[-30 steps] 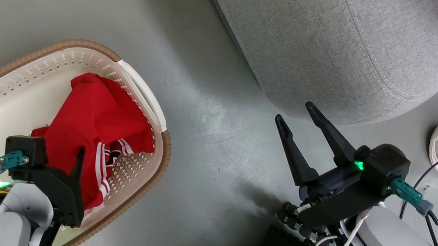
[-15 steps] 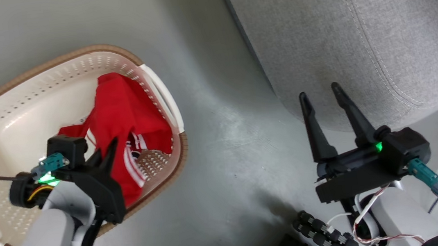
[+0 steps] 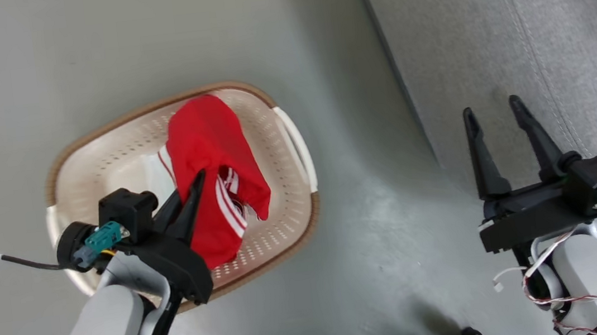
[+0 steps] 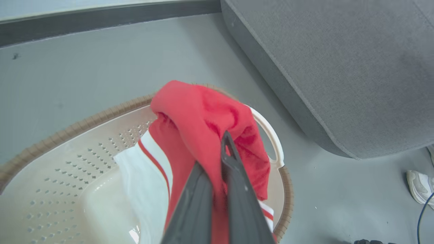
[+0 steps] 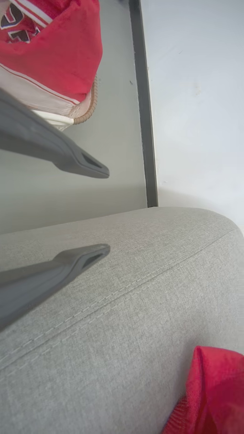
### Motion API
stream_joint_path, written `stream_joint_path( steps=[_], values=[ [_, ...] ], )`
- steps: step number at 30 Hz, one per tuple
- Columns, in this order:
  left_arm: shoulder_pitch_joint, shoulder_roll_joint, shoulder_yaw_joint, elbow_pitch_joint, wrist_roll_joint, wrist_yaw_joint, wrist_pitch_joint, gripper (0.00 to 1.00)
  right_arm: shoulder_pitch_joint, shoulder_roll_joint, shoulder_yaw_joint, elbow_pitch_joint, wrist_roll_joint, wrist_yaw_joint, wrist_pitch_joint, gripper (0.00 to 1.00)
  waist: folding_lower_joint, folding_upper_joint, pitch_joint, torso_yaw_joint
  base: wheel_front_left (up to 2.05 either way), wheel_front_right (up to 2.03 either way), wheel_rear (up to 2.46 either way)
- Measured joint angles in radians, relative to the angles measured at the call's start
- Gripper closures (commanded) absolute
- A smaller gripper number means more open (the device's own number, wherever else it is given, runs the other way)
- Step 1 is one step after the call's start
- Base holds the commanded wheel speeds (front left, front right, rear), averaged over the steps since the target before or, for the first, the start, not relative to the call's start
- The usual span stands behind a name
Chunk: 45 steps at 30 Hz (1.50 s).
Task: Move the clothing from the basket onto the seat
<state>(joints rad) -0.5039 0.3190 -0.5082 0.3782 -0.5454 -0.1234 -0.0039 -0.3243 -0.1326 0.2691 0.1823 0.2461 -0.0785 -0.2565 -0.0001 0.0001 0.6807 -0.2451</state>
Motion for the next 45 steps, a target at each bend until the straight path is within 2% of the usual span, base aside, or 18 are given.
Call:
stream_joint_path(
  steps=[5, 16, 22, 28, 36, 45],
  values=[
    [0.002, -0.015, -0.019, -0.017, 0.003, 0.000, -0.048, 1.00, 0.002, -0.027, -0.021, 0.016, 0.000, 0.015, 0.000, 0.00, 0.0000, 0.0000, -0.065, 0.063, 0.00, 0.00, 0.00],
    [0.042, -0.040, -0.063, -0.072, 0.013, -0.001, -0.121, 1.00, 0.011, -0.037, 0.054, 0.047, -0.037, 0.094, 0.000, 0.00, -0.0001, -0.0001, -0.228, 0.189, 0.00, 0.00, 0.00],
    [0.076, -0.049, -0.105, -0.103, 0.013, -0.001, -0.131, 1.00, 0.040, -0.006, 0.136, 0.064, -0.058, 0.143, 0.000, 0.00, 0.0000, -0.0002, -0.338, 0.254, 0.00, 0.00, 0.00],
    [0.091, -0.070, -0.151, -0.136, 0.015, -0.002, -0.129, 1.00, 0.053, 0.029, 0.228, 0.098, -0.064, 0.173, 0.000, 0.00, 0.0000, -0.0002, -0.435, 0.297, 0.00, 0.00, 0.00],
    [0.149, -0.075, -0.206, -0.231, 0.020, -0.002, -0.100, 1.00, 0.096, 0.040, 0.301, 0.114, -0.062, 0.185, 0.000, 0.00, -0.0001, -0.0002, -0.552, 0.343, 0.00, 0.00, 0.00],
    [0.206, -0.040, -0.219, -0.360, 0.019, -0.007, -0.063, 1.00, 0.099, 0.049, 0.322, 0.113, -0.052, 0.193, 0.000, 0.00, 0.0000, -0.0002, -0.625, 0.388, 0.00, 0.00, 0.00]
  ],
)
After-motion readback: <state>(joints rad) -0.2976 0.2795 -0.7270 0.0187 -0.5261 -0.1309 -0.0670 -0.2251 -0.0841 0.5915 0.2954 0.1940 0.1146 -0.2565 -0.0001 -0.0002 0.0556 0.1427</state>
